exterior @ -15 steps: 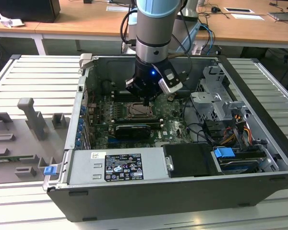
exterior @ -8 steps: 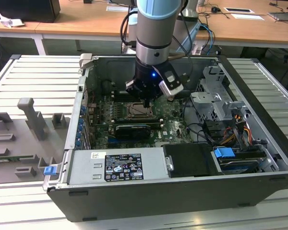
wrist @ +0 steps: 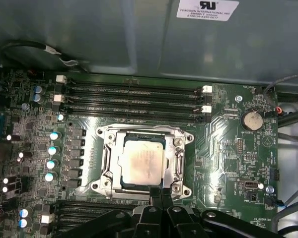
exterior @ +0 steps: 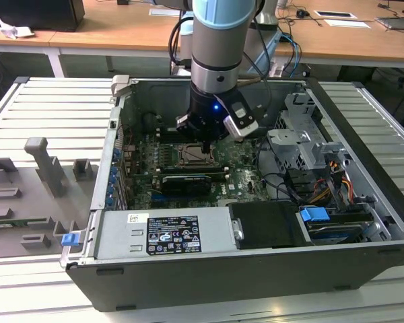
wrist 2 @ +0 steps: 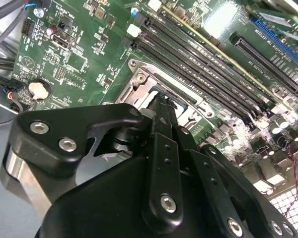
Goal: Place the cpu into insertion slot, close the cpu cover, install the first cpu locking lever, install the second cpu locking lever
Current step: 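Install the second cpu locking lever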
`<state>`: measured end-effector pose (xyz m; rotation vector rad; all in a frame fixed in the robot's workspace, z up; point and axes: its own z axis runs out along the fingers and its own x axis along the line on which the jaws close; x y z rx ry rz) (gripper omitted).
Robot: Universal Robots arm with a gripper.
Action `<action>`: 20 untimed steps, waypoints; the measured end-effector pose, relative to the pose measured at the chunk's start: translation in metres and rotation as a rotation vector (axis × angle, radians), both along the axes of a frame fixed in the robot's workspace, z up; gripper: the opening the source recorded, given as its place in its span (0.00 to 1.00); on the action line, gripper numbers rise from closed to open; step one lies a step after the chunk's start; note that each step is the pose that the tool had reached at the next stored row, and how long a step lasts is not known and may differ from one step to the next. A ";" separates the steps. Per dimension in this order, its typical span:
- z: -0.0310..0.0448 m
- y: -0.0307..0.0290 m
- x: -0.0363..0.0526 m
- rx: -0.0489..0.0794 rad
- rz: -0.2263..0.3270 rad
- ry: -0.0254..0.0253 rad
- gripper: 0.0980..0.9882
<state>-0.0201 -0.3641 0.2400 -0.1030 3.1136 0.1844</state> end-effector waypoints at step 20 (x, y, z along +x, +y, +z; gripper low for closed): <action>0.0067 -0.0136 0.0001 0.000 0.000 0.0000 0.01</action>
